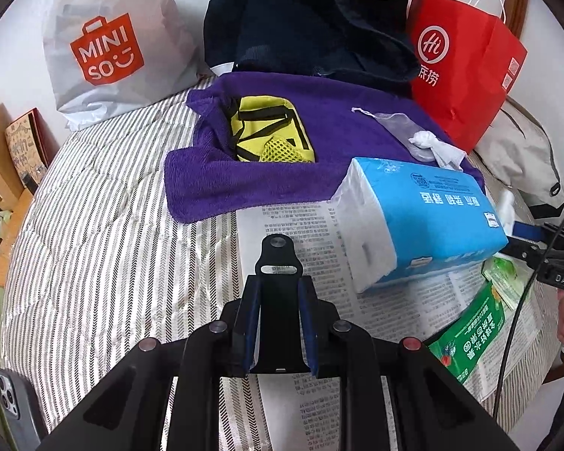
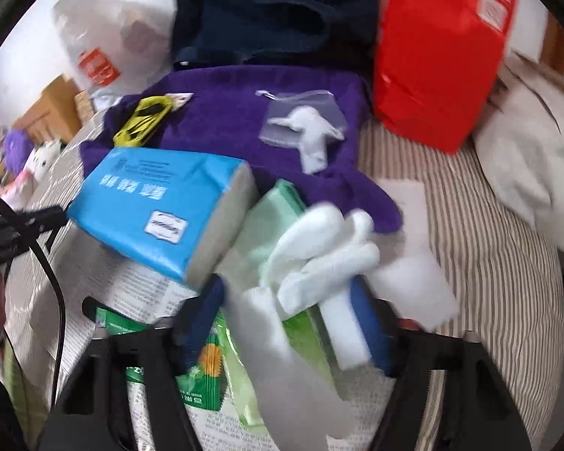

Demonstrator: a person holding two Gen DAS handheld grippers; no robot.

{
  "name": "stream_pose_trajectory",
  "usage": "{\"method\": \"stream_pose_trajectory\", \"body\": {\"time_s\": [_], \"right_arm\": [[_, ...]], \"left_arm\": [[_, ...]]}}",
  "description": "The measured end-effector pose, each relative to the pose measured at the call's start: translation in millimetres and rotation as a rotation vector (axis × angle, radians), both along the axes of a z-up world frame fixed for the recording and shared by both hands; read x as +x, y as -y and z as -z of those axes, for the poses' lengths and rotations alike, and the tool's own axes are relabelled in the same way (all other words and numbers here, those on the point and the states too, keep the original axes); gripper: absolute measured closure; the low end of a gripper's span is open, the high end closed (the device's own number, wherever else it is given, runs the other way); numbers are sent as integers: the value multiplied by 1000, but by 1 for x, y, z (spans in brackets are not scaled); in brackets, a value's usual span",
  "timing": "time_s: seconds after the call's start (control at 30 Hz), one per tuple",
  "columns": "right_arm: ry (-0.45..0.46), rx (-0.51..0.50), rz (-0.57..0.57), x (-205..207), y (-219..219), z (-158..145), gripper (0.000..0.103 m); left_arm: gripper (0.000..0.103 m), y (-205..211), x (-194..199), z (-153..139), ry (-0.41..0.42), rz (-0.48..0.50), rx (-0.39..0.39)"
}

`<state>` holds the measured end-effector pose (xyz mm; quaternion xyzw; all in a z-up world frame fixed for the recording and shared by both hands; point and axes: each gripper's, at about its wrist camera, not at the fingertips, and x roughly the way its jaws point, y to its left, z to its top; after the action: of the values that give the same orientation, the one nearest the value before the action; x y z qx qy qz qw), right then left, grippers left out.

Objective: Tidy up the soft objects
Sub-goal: 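Lift the black strap with the left tool while the right grasps the white gloves, then carry the gloves onto the towel beside the mesh bag with the right tool while the left carries the strap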

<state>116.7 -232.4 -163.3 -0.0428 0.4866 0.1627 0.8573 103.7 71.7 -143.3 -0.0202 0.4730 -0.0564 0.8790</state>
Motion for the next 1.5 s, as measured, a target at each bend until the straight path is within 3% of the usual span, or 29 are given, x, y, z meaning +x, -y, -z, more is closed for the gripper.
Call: {"method": "stream_pose_trajectory", "body": {"time_s": [0.03,0.07,0.4,0.97,1.5], "right_arm": [[-2,5,-12,0,0,0,79],[-14,22,-27,0,0,0,88],[6,134,32,-15,25,-29,92],[96,194,29,-17,31,-87,92],[110,229,30,25,17,-91,92]], "left_arm": [[83,0,0,0,-1,1,-1],[83,0,0,1,-1,-1,-3],[83,0,-4,-7,21,7,-22],[83,-7,-4,-53,108,0,-34],[83,-2,37,-65,117,30,-40]]}}
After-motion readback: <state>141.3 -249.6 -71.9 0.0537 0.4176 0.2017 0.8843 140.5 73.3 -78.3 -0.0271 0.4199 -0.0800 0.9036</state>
